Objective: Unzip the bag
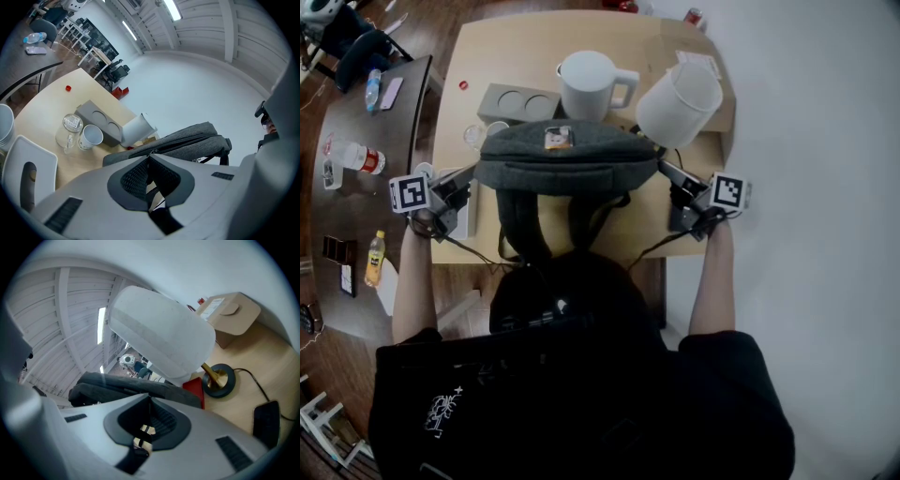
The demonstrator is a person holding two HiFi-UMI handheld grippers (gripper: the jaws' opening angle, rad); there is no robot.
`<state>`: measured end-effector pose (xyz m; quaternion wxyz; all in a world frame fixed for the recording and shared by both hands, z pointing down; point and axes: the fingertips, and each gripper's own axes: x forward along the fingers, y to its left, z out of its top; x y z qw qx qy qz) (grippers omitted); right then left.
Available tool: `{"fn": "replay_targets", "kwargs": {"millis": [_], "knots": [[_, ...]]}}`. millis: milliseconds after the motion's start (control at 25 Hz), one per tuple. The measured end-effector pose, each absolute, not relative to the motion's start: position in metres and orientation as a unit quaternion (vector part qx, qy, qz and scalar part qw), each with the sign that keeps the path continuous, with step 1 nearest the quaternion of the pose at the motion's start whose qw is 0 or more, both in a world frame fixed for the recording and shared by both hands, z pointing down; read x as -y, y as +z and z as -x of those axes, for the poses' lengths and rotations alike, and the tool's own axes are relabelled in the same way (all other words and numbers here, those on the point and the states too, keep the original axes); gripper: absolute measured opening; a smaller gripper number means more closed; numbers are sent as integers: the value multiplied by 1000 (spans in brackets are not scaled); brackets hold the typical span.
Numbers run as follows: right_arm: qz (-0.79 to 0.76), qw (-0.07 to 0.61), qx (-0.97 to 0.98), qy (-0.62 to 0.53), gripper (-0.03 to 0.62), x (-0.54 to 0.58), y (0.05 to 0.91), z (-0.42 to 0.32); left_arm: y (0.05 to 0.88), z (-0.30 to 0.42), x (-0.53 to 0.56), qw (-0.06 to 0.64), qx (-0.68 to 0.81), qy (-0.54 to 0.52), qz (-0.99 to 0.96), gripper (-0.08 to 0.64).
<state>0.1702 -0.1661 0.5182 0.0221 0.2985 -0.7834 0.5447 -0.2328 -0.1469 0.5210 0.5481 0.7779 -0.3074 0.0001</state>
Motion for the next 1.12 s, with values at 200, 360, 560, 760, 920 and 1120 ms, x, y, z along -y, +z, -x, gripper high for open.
{"fn": "replay_targets", "kwargs": {"millis": [200, 360, 560, 760, 920, 1120], "knots": [[-298, 20, 779, 552, 18, 166, 520, -170, 523, 233, 149, 544, 308, 4, -780, 6], [-296, 15, 775, 558, 18, 166, 521, -169, 525, 233, 149, 545, 308, 6, -780, 6], [-296, 17, 776, 556, 18, 168, 522, -169, 527, 234, 150, 543, 309, 10, -781, 6], [-299, 26, 782, 546, 20, 169, 525, -171, 530, 235, 150, 548, 312, 9, -776, 6], [-298, 17, 772, 561, 20, 168, 526, -169, 532, 234, 150, 551, 310, 8, -775, 6], [-303, 34, 783, 542, 20, 172, 528, -173, 532, 234, 154, 539, 306, 15, -785, 6]]}}
